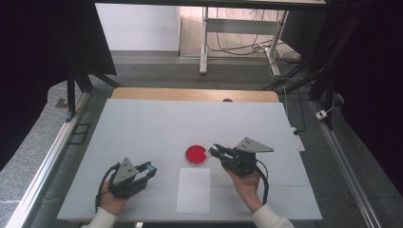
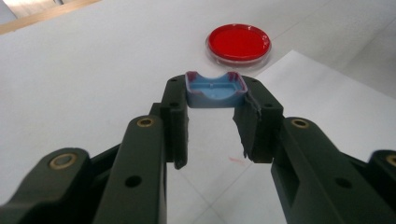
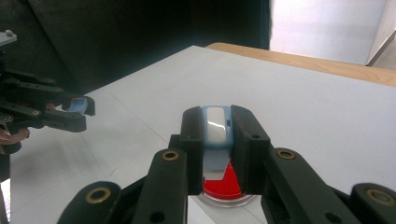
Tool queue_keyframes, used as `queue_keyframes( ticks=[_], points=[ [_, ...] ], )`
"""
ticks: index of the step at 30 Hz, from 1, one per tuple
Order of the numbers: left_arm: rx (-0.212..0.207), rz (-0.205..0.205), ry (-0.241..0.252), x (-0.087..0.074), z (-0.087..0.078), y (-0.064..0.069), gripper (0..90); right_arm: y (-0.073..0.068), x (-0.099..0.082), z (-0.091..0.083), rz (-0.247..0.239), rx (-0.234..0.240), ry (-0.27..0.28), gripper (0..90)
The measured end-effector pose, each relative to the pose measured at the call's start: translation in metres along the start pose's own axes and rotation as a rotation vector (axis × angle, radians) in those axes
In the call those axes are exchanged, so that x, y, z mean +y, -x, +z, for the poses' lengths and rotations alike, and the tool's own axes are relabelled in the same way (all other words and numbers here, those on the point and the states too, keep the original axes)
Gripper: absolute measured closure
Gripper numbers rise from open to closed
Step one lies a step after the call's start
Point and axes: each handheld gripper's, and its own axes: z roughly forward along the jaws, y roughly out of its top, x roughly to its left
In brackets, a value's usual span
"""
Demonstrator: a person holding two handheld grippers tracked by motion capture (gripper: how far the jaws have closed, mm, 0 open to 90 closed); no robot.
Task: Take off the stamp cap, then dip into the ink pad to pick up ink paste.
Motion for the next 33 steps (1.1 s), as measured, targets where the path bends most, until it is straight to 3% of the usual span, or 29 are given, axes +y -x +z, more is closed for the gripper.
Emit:
queue_keyframes(
  ticks=[10,18,33],
  points=[
    [0.018,-0.028,-0.015,-0.013,-0.014,-0.008,65.4,0.002,0.000,0.000,-0.009,0.000,-0.004,74.9],
    [0.015,-0.029,-0.028,-0.014,-0.011,-0.009,65.3,0.001,0.002,0.004,-0.028,0.019,-0.020,74.9],
    [0.013,-0.031,-0.039,-0.014,-0.010,-0.010,65.3,0.005,0.011,0.013,-0.063,0.000,-0.056,74.9]
  ],
)
